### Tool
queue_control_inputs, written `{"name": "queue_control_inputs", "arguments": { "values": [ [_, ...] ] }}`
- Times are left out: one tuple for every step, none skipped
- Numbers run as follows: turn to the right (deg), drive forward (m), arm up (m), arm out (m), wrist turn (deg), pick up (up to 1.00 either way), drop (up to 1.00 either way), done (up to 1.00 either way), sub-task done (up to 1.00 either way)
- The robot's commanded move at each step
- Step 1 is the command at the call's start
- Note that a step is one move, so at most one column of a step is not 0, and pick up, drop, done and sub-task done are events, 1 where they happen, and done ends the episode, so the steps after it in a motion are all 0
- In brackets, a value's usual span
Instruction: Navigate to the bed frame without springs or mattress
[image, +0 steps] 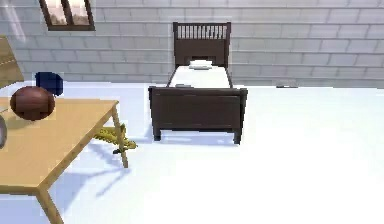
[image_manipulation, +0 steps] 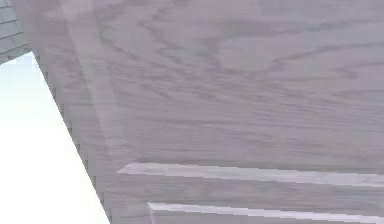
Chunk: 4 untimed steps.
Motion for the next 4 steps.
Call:
{"name": "queue_control_inputs", "arguments": {
  "values": [
    [3.0, 0.00, 0.00, 0.00, 0.0, 0.00, 0.00, 0.00, 0.00],
    [0.0, 0.35, 0.00, 0.00, 0.0, 0.00, 0.00, 0.00, 0.00],
    [45.0, 0.00, 0.00, 0.00, 0.0, 0.00, 0.00, 0.00, 0.00],
    [33.0, 0.00, 0.00, 0.00, 0.0, 0.00, 0.00, 0.00, 0.00]
  ]
}}
